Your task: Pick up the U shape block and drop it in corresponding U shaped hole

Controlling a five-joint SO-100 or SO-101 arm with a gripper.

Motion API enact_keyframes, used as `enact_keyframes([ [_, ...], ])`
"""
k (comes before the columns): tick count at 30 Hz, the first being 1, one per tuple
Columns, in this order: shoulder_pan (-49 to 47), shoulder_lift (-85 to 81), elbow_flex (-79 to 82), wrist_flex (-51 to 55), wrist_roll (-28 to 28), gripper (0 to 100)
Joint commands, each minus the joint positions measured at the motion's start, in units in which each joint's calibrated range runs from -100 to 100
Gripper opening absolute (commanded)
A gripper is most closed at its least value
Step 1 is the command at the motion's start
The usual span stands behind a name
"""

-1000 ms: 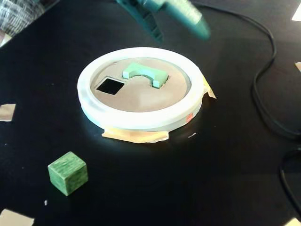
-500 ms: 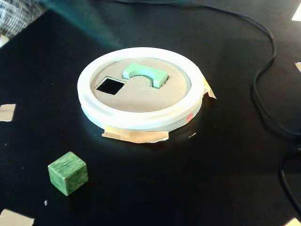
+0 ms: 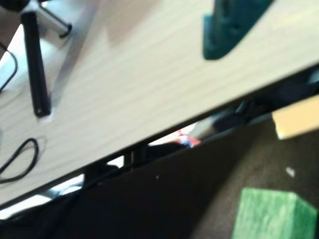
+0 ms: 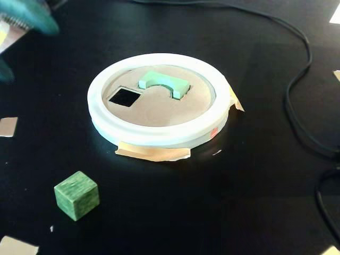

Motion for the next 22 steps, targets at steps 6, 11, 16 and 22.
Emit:
enact_keyframes([
  [6,1.37,-22.84,36.88,-22.63,0.20,99],
  [11,2.25,-26.60,45.26,-23.24,0.20,99],
  [16,1.75,-26.69,51.64,-23.34,0.20,100],
  [22,1.25,-26.60,55.37,-23.14,0.15,100],
])
